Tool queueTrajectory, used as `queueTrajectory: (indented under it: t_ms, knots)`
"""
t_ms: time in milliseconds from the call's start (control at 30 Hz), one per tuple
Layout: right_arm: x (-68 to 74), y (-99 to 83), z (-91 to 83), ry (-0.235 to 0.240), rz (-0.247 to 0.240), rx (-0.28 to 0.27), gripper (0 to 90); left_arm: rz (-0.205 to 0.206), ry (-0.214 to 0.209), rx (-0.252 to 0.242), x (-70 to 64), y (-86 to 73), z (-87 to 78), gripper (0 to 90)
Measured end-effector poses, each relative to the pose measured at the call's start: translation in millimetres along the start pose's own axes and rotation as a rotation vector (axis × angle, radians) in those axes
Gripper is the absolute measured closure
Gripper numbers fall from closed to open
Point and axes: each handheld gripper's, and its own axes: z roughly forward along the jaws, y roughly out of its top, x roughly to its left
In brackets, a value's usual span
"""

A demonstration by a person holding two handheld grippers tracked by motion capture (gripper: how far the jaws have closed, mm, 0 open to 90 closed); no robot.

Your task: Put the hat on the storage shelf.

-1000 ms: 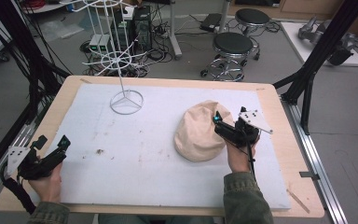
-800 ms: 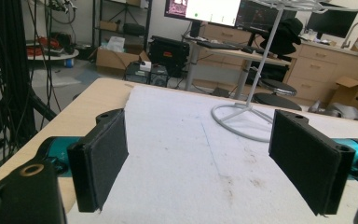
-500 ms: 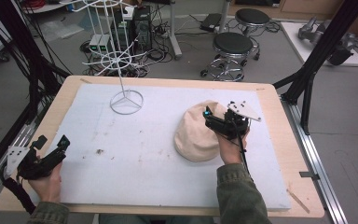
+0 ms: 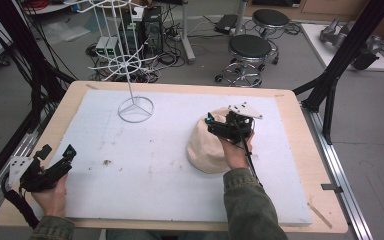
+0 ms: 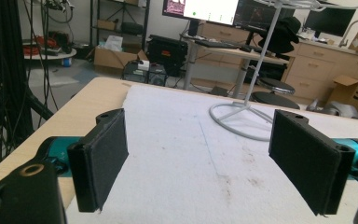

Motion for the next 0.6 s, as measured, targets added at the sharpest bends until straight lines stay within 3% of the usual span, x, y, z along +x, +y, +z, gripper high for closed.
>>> queueTrajectory:
  t_ms: [233,600]
  knots:
    - [14.1,-4.4,17.7,0.024,-0.004,0.061,10.0,0.001,-0.002,0.003,0.3,-0.3,0.9,19.8]
    - [26.9,-16.4,37.0,0.020,0.001,0.173,10.0,-0.003,-0.009,0.002,0.2,-0.1,1.1,19.7]
